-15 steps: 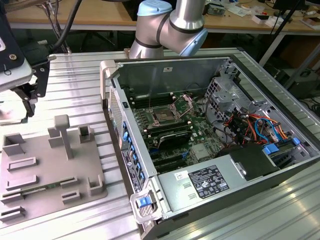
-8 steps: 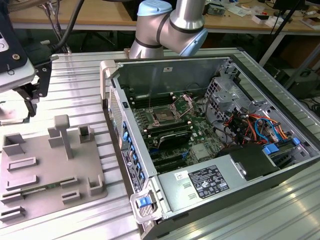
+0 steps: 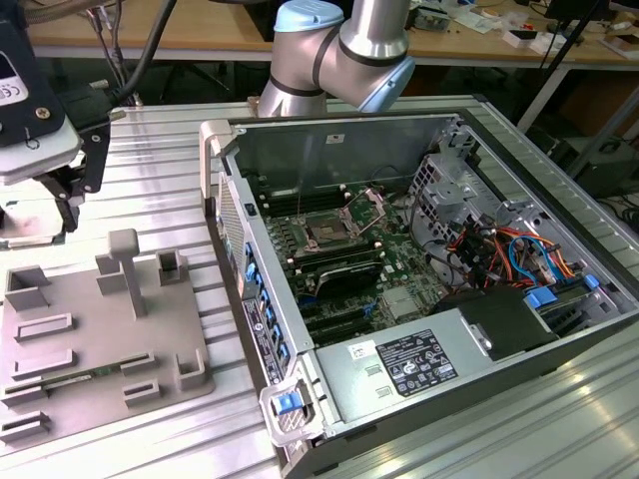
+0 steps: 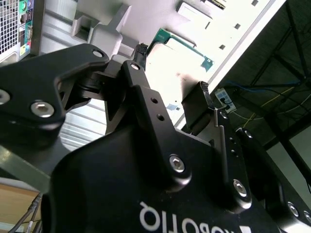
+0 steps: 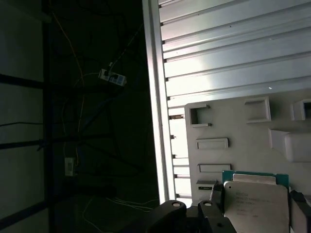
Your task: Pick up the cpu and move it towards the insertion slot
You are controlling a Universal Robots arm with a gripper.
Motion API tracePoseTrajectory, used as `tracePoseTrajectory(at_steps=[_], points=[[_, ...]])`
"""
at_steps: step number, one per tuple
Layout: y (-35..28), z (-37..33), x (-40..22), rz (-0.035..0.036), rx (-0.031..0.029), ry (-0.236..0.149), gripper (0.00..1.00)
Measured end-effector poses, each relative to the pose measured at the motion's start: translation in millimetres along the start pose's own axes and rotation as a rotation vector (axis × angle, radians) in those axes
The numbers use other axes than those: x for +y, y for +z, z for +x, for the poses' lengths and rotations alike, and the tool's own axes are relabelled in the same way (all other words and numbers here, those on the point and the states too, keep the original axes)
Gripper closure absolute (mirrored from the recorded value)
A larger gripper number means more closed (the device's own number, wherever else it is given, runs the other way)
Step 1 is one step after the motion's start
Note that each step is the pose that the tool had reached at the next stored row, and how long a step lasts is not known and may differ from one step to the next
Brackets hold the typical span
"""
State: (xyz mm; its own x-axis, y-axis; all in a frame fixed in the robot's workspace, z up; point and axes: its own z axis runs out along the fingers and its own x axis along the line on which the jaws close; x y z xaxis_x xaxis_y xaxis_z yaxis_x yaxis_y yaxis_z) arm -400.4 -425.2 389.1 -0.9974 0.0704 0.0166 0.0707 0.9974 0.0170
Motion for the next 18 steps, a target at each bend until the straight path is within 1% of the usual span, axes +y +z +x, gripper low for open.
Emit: tracePoseTrajectory(at_steps=[3,6,11,18], points=[[0.0,-0.2,0.0,0.0,0.0,0.0,0.45],[-0.1,-2.0,0.1,0.0001,0.0,0.0,0.45],[-0.2,-9.0,0.7,0.0,0.0001,0.0,0.45],[-0.2,-9.7,0.7,-0.0002,-0.0001,0.0,0.45]])
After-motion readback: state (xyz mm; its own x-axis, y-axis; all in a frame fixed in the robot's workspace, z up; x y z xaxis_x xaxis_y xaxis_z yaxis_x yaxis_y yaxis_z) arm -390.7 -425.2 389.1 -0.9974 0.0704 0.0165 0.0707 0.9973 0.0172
